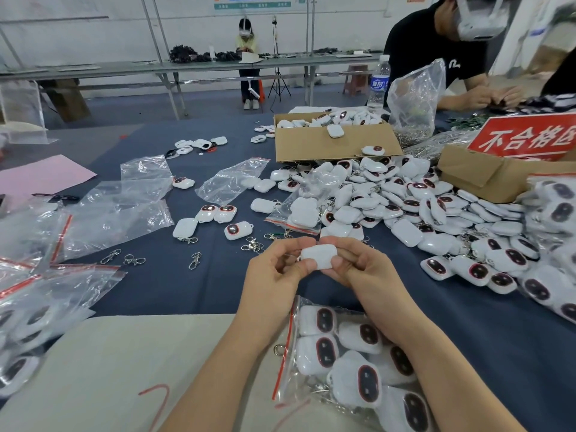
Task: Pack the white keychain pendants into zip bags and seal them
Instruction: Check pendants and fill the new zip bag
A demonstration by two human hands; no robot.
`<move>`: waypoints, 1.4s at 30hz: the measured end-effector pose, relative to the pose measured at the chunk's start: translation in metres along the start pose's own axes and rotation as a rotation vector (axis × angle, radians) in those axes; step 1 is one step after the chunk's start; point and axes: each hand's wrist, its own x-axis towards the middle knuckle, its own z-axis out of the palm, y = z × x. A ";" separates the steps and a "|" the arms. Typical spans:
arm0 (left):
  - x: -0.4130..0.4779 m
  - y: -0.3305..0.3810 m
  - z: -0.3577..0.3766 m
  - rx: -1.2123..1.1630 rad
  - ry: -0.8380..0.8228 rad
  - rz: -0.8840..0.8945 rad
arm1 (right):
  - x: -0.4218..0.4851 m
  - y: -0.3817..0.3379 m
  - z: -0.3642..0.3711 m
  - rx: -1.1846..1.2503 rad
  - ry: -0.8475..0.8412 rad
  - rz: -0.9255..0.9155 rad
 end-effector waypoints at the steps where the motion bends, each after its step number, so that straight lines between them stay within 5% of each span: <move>1: 0.000 0.000 0.000 -0.001 -0.002 0.007 | 0.000 0.000 0.000 0.002 0.002 -0.002; 25: -0.001 -0.011 0.005 0.294 0.024 0.125 | -0.002 -0.003 0.004 -0.180 0.048 -0.035; 42: -0.005 -0.010 0.006 0.264 -0.078 0.162 | -0.001 -0.006 0.004 0.000 0.144 0.088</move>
